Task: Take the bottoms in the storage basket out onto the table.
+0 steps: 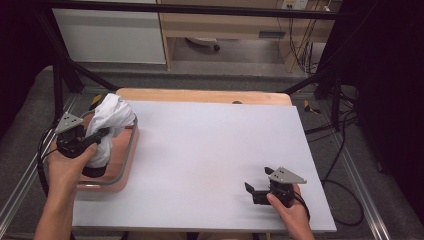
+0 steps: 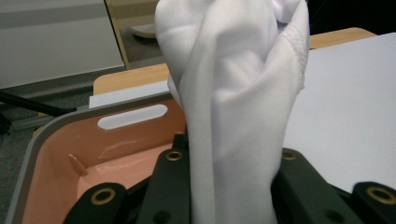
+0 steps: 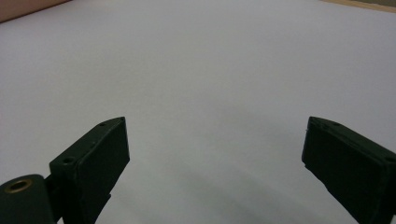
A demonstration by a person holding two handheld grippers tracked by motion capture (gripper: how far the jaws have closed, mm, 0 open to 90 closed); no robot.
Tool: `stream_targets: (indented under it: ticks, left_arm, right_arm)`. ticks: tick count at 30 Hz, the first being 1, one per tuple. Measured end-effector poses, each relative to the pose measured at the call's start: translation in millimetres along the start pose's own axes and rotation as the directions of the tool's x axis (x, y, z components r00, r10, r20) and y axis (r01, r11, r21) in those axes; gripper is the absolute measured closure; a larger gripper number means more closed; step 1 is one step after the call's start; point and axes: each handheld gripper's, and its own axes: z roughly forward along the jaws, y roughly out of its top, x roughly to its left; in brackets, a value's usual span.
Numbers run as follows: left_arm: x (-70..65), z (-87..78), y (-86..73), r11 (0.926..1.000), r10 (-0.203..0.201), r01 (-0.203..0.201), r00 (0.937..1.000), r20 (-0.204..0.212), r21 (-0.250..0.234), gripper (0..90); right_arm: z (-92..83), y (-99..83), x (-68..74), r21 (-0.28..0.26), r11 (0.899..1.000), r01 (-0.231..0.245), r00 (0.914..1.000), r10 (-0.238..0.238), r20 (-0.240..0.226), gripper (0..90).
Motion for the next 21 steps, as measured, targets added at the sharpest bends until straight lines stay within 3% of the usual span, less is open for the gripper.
stream_targets:
  ticks: [6, 11, 15, 21]
  left_arm:
    - [-5.1, -3.2, 1.8, 0.9997, 0.009, -0.009, 0.9999, -0.008, -0.022, 76.3]
    - [-7.5, -5.3, 2.7, 0.9998, 0.017, -0.017, 0.9998, -0.006, -0.015, 76.2]
    - [-9.1, -2.7, -0.1, 0.9993, 0.035, -0.034, 0.9991, -0.023, 0.012, 76.2]
    - [-9.2, -6.6, 2.2, 0.9997, 0.019, -0.019, 0.9998, -0.007, -0.016, 76.2]
  right_arm:
    - [7.3, 3.5, -2.0, -0.003, 1.000, -0.015, 0.9999, 0.015, -0.003, 7.5]
    - [6.8, 2.2, -3.6, 0.002, 1.000, -0.012, 0.9999, 0.012, -0.008, 7.1]
    - [4.3, 2.2, -7.1, -0.011, 1.000, -0.023, 0.9996, 0.023, 0.014, 6.8]
    - [3.5, 2.8, -6.1, -0.012, 1.000, -0.020, 0.9997, 0.020, 0.012, 6.4]
